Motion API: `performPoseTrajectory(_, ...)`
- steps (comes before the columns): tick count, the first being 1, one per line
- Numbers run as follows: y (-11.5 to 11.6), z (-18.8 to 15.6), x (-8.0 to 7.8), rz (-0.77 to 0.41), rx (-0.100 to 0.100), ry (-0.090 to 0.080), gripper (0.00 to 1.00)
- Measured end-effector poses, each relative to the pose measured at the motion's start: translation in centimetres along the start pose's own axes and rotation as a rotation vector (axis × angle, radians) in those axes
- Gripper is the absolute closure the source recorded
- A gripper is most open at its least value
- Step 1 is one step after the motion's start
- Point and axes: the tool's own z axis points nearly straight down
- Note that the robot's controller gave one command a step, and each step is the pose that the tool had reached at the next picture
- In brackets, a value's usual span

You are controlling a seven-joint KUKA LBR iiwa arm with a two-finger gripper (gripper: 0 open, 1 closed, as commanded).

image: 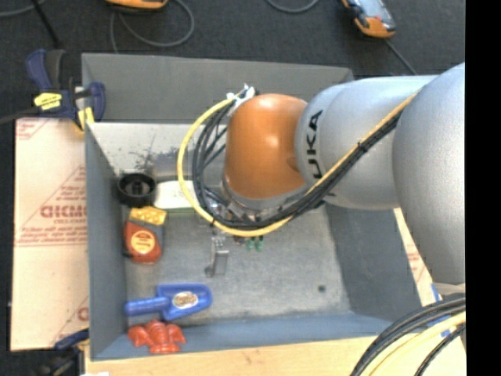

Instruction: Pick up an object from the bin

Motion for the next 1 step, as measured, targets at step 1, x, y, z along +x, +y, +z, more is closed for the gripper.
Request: performPoseTrajectory(1, -0.06, -0.47, -0.19, 0.004, -0.001, -0.008, 0.00)
